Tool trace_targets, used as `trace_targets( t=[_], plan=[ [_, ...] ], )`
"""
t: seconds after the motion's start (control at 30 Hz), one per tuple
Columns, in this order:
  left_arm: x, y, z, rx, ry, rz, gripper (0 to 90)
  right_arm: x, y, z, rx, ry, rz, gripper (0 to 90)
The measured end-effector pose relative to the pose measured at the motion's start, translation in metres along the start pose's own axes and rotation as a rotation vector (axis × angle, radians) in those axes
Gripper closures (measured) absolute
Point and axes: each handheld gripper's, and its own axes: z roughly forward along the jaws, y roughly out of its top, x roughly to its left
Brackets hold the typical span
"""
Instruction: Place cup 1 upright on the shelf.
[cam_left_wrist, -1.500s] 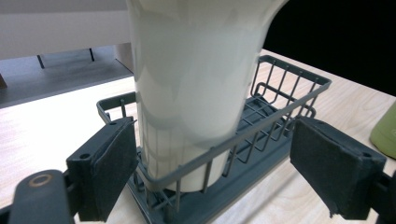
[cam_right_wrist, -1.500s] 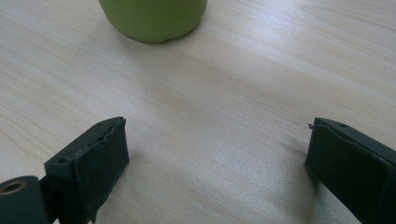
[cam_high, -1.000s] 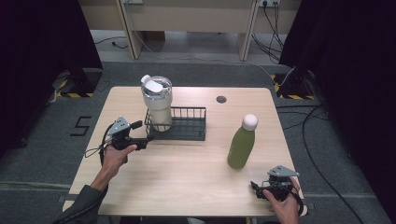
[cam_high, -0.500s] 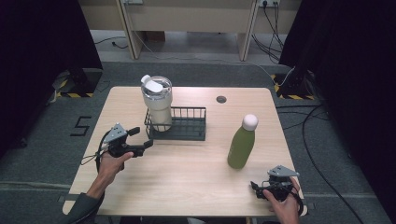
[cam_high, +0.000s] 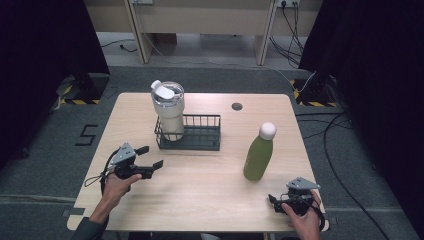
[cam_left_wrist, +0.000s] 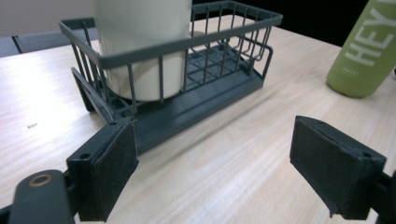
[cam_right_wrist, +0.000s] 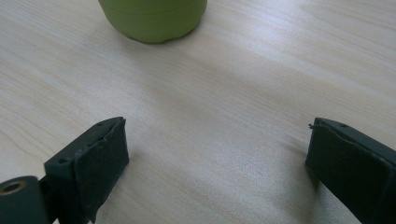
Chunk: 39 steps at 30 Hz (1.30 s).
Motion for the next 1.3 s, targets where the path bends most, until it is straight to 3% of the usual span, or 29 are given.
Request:
trace_targets(
  t=[0.23, 0.67, 0.97, 1.3],
  plan=[
    [-0.006, -0.005, -0.004, 0.012, -0.013, 0.009, 14.5, 0.000, 0.000, 0.000, 0.000, 0.000, 0.000, 5.9],
    [-0.018, -0.019, -0.010, 0.084, -0.046, 0.039, 14.5, 0.000, 0.000, 0.000, 0.000, 0.001, -0.001, 5.9],
    [-0.026, -0.029, -0.015, 0.151, -0.040, 0.073, 14.6, 0.000, 0.000, 0.000, -0.001, 0.002, -0.008, 5.9],
    [-0.030, -0.036, -0.019, 0.199, -0.041, 0.079, 14.6, 0.000, 0.000, 0.000, -0.002, 0.003, -0.009, 5.9]
  ],
)
